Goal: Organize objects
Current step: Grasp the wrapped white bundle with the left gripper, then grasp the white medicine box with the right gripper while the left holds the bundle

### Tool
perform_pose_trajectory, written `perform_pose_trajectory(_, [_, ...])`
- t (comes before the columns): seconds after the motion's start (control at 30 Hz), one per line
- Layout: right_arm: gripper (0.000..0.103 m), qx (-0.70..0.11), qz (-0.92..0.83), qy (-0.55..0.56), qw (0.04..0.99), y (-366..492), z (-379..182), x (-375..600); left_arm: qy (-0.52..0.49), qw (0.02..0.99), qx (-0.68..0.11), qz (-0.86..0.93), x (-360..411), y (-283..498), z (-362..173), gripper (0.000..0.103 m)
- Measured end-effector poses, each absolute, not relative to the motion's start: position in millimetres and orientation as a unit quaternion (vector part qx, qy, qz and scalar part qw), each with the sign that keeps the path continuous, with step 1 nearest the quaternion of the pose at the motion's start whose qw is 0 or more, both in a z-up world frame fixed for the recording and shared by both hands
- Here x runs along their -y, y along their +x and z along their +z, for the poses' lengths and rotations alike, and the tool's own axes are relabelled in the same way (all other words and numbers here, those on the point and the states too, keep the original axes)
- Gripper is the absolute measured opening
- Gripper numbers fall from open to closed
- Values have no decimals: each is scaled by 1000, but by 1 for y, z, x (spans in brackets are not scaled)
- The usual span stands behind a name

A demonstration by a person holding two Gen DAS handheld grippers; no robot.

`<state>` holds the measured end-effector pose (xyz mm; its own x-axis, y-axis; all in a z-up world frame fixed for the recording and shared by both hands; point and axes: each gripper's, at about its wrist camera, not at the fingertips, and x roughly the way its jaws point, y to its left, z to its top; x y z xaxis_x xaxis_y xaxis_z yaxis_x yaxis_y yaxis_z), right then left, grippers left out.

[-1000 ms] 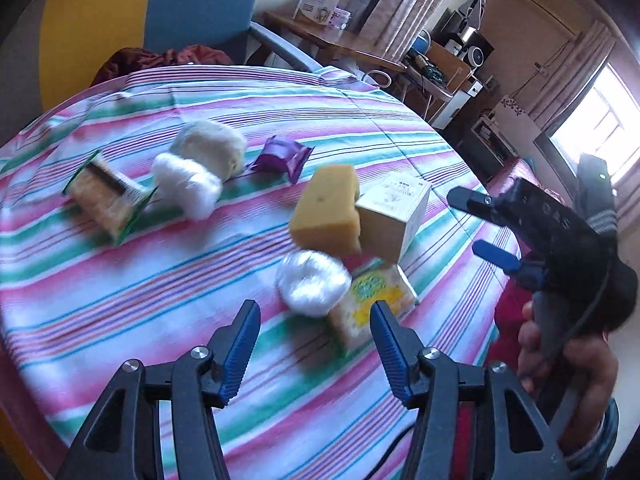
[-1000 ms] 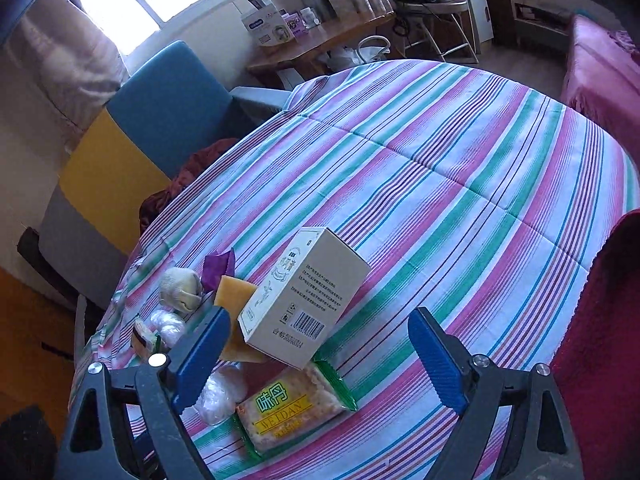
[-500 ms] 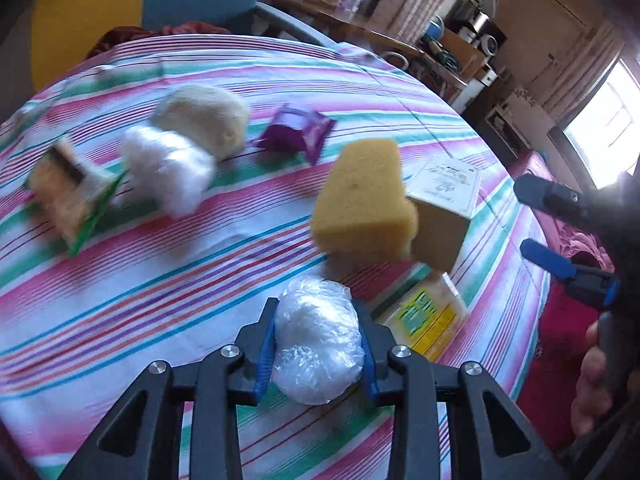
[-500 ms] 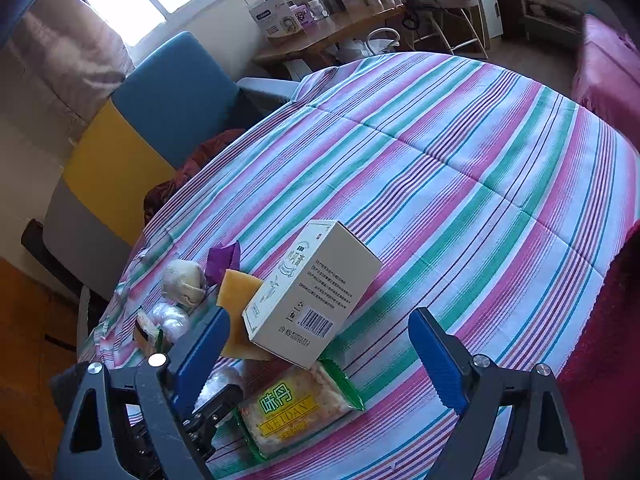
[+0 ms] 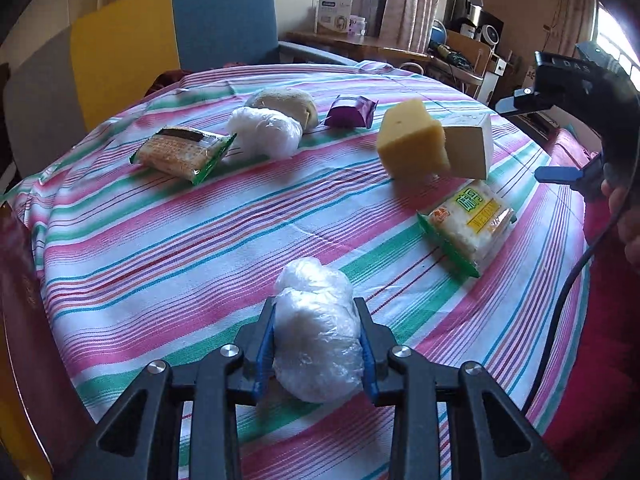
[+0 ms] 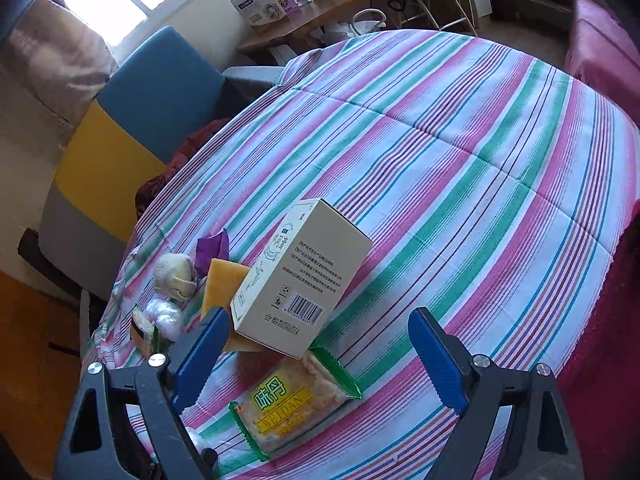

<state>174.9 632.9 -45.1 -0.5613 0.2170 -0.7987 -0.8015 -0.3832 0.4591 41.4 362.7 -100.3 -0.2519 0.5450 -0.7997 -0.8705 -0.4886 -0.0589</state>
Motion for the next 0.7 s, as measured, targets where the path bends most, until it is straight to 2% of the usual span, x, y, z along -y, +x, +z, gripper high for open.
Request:
perform_pose_trajectory(0.3, [96,-539,727,-289,312,167,-56,-646,-392,470,-189,768,-355,43,-101,35])
perform_pose_trajectory(0.5, [94,-558,711,-284,319,145,-76,-659,-396,474,-177,766,-353,42,-101,35])
perform_pose_trajectory(0.53, [84,-554,713,-290,317,140,-79,-660,-396,474,-176,766,-353,42,-101,35])
perform_pose_trajectory(0.57, [62,-549,716,-298,312,136,-84,-661,-395,475,-176,766,-353,42,-101,35])
perform_pose_trajectory(0.63, [52,-546,724,-313,283,125,-90,-661,-395,475,-176,767,-352,42,-101,35])
perform_pose_trajectory(0.7, [51,-511,742,-323,288,117,-81,-657,-393,475,-177,767,-353,42,-102,35])
